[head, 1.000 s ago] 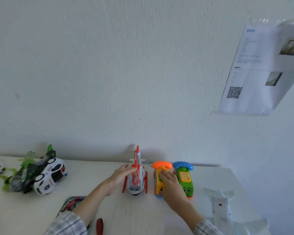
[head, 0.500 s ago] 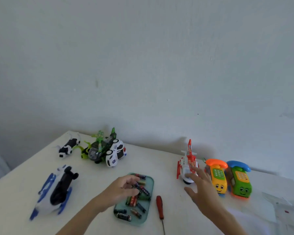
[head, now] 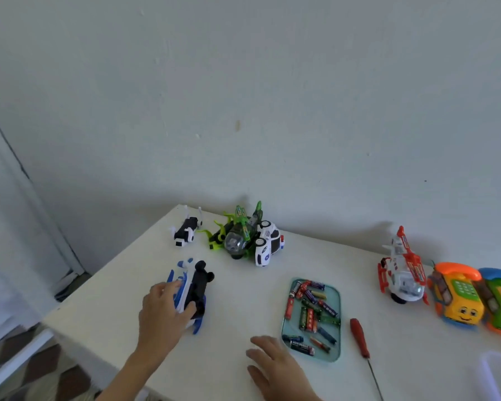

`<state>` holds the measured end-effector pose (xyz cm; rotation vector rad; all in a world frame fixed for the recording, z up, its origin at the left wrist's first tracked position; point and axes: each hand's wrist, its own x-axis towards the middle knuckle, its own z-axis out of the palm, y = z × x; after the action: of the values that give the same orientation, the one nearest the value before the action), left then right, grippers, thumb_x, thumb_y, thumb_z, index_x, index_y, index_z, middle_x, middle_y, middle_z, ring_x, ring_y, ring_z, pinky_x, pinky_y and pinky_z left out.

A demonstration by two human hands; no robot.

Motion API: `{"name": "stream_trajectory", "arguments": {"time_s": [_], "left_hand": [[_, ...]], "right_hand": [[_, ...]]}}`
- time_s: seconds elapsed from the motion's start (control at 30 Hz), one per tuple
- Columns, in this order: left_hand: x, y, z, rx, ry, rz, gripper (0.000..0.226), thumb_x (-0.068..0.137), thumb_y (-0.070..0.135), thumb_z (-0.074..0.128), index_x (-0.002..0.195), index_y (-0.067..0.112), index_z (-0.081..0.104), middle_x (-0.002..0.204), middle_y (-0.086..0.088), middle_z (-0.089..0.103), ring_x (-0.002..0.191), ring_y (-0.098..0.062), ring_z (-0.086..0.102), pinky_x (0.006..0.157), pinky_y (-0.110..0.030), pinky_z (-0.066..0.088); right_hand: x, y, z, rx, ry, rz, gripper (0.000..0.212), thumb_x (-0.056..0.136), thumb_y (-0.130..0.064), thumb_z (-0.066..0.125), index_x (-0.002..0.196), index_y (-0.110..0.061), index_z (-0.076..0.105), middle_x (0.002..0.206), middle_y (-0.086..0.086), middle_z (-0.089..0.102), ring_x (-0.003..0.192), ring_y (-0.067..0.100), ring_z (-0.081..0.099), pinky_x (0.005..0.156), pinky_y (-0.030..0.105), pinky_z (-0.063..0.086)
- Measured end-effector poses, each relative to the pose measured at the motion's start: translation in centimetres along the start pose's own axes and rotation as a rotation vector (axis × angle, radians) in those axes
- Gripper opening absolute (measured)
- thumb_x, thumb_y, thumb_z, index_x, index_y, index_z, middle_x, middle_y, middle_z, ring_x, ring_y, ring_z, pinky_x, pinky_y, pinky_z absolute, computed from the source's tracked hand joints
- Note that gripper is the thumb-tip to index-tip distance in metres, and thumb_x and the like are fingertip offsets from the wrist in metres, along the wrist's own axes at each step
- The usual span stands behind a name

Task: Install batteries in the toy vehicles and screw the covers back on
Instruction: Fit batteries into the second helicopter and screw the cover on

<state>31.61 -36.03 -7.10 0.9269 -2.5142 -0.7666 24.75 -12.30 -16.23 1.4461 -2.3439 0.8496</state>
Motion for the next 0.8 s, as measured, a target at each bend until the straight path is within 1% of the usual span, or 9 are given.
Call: {"name": "stream_trajectory", "arguments": {"time_s": [0.1,0.23,0.3,0.33,0.47,0.53,0.6,0.7,0.8], "left_hand": [[0.8,-1.6,0.1,0.029,-0.156,-0.116,0.073,0.08,0.045,0.069,0.14,0.021,0.036,0.128,-0.009,0.042,0.108,-0.029,0.047,0.086,-0.037,0.042],[1.8,-2.1,-0.2,-0.112,-0.285,-0.161,0.076,0.084,0.046,0.066,0.145,0.028,0.024,0.129,-0.009,0.038,0.1,-0.022,0.045,0.083,-0.033,0.038],[2.0,-1.9,-0.4,-0.101,-0.324,-0.126,0.065,0.087,0.043,0.064,0.138,0.037,0.025,0.135,-0.011,0.033,0.113,-0.027,0.043,0.09,-0.036,0.038],[2.1,-1.9,-0.4,-0.129,-0.326,-0.126,0.066,0.088,0.043,0.064,0.14,0.033,0.026,0.137,-0.013,0.032,0.119,-0.03,0.041,0.093,-0.038,0.039],[2.9,-2.1,0.0,-0.204,-0.317,-0.157,0.07,0.09,0.038,0.062,0.147,0.016,0.028,0.139,-0.012,0.032,0.108,-0.024,0.047,0.091,-0.036,0.038],[3.2,-2.1,0.2,-0.232,-0.342,-0.158,0.066,0.092,0.034,0.06,0.147,0.014,0.031,0.137,-0.014,0.038,0.115,-0.027,0.047,0.095,-0.036,0.037],[3.6,-2.0,0.4,-0.291,-0.341,-0.152,0.054,0.092,0.028,0.061,0.14,0.014,0.04,0.13,-0.015,0.045,0.113,-0.028,0.046,0.09,-0.032,0.035],[3.9,-1.9,0.3,-0.43,-0.32,-0.125,0.014,0.093,0.023,0.061,0.106,0.024,0.058,0.105,-0.005,0.059,0.092,-0.022,0.053,0.075,-0.031,0.038],[3.9,-1.4,-0.2,-0.647,-0.386,-0.222,0.007,0.095,0.023,0.057,0.095,0.028,0.062,0.098,-0.004,0.067,0.087,-0.024,0.06,0.067,-0.032,0.044]], "right_hand": [[0.0,-1.2,2.2,0.001,-0.082,0.029,0.042,0.098,-0.052,0.017,0.11,-0.03,0.05,0.11,-0.009,0.069,0.1,0.004,0.064,0.083,0.014,0.049],[0.0,-0.9,3.2,-0.045,-0.117,0.081,0.058,0.097,-0.057,0.018,0.105,-0.03,0.069,0.115,-0.011,0.068,0.103,0.005,0.065,0.087,0.019,0.05],[-0.2,-0.8,3.2,-0.083,-0.122,0.09,0.06,0.097,-0.057,0.018,0.103,-0.031,0.072,0.116,-0.011,0.067,0.105,0.004,0.064,0.088,0.019,0.049],[-0.1,-0.9,3.1,-0.092,-0.124,0.091,0.06,0.097,-0.057,0.018,0.103,-0.032,0.072,0.117,-0.012,0.067,0.105,0.003,0.064,0.088,0.019,0.049],[0.0,-1.5,2.6,-0.076,-0.14,0.116,0.056,0.096,-0.058,0.02,0.104,-0.032,0.069,0.117,-0.012,0.067,0.106,0.003,0.063,0.09,0.019,0.047],[-0.1,-1.5,2.6,-0.085,-0.156,0.121,0.05,0.096,-0.058,0.021,0.11,-0.033,0.062,0.118,-0.013,0.066,0.107,0.002,0.062,0.092,0.019,0.046],[0.0,-1.5,2.5,-0.111,-0.184,0.125,0.045,0.095,-0.059,0.022,0.113,-0.034,0.054,0.119,-0.014,0.065,0.108,0.002,0.062,0.091,0.018,0.047],[0.3,-1.4,2.1,-0.157,-0.19,0.128,0.048,0.095,-0.059,0.023,0.107,-0.036,0.062,0.117,-0.014,0.066,0.107,0.001,0.062,0.091,0.017,0.047],[0.0,-1.4,1.5,-0.069,-0.109,0.149,0.036,0.095,-0.054,0.036,0.097,-0.034,0.065,0.111,-0.01,0.068,0.103,0.003,0.063,0.089,0.017,0.049]]}}
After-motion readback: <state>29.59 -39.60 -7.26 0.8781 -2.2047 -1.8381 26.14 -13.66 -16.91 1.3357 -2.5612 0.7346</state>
